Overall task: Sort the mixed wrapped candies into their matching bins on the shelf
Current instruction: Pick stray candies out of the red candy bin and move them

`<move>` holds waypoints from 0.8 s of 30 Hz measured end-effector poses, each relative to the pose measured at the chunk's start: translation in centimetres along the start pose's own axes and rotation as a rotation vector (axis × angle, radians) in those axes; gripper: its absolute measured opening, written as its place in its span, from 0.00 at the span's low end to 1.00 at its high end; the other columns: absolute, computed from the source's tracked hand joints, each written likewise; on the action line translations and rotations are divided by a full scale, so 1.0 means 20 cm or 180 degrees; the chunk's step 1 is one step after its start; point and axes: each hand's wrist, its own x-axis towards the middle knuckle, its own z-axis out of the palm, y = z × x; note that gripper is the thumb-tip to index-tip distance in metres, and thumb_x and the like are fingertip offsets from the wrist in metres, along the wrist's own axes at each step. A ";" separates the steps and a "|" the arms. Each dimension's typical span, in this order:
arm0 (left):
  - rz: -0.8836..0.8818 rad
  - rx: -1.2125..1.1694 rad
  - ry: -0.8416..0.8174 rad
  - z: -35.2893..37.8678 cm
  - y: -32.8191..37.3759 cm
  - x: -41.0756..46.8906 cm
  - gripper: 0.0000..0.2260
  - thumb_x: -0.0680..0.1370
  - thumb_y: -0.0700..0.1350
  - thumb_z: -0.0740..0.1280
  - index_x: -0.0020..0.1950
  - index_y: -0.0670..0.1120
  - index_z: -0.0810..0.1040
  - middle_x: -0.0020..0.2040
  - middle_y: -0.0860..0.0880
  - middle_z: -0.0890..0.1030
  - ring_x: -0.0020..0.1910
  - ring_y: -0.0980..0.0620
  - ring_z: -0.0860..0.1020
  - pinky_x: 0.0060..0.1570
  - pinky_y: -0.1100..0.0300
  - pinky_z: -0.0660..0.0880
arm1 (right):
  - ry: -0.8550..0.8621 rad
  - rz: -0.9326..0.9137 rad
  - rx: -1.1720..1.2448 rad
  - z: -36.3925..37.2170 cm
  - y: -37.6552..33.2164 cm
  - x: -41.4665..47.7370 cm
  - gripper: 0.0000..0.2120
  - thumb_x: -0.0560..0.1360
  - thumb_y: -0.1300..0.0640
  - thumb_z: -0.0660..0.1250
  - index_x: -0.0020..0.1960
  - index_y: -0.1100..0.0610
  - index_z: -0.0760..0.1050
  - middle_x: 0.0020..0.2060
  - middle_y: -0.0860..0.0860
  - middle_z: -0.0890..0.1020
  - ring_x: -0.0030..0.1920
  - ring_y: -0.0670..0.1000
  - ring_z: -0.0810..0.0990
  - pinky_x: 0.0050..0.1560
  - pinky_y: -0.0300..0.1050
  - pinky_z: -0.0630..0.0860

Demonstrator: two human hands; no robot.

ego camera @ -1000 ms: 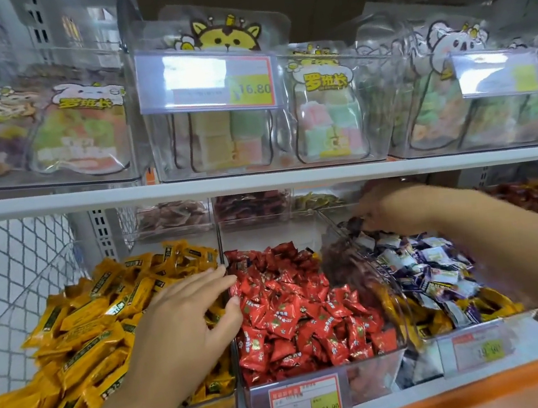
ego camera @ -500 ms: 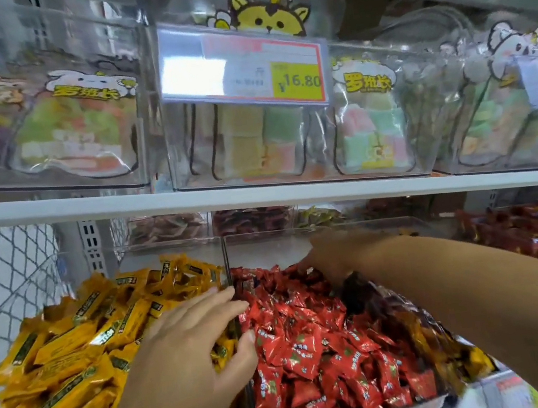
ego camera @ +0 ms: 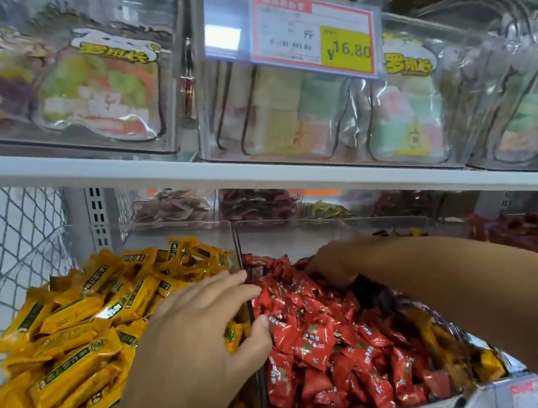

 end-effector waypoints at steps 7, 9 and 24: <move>-0.0193 -0.0108 -0.0044 -0.01 0.01 -0.01 0.25 0.72 0.66 0.51 0.61 0.62 0.78 0.65 0.66 0.72 0.64 0.70 0.61 0.66 0.63 0.52 | 0.0531 -0.0211 0.1436 -0.13 0.11 -0.26 0.18 0.64 0.58 0.76 0.51 0.51 0.75 0.48 0.49 0.81 0.49 0.51 0.79 0.48 0.45 0.75; -0.0245 -0.0141 -0.0085 -0.03 0.03 0.00 0.28 0.71 0.67 0.48 0.63 0.63 0.76 0.67 0.68 0.70 0.63 0.71 0.58 0.65 0.67 0.48 | 0.0712 -0.0206 0.1953 -0.14 0.13 -0.36 0.20 0.63 0.55 0.78 0.52 0.49 0.76 0.47 0.47 0.82 0.49 0.50 0.80 0.53 0.50 0.77; -0.0238 -0.0058 -0.0170 -0.03 0.04 0.01 0.32 0.68 0.69 0.43 0.66 0.65 0.71 0.68 0.71 0.64 0.64 0.74 0.54 0.65 0.71 0.45 | 0.1291 -0.0028 0.4036 -0.01 -0.14 -0.58 0.14 0.81 0.59 0.61 0.65 0.49 0.75 0.63 0.46 0.77 0.60 0.45 0.76 0.61 0.39 0.72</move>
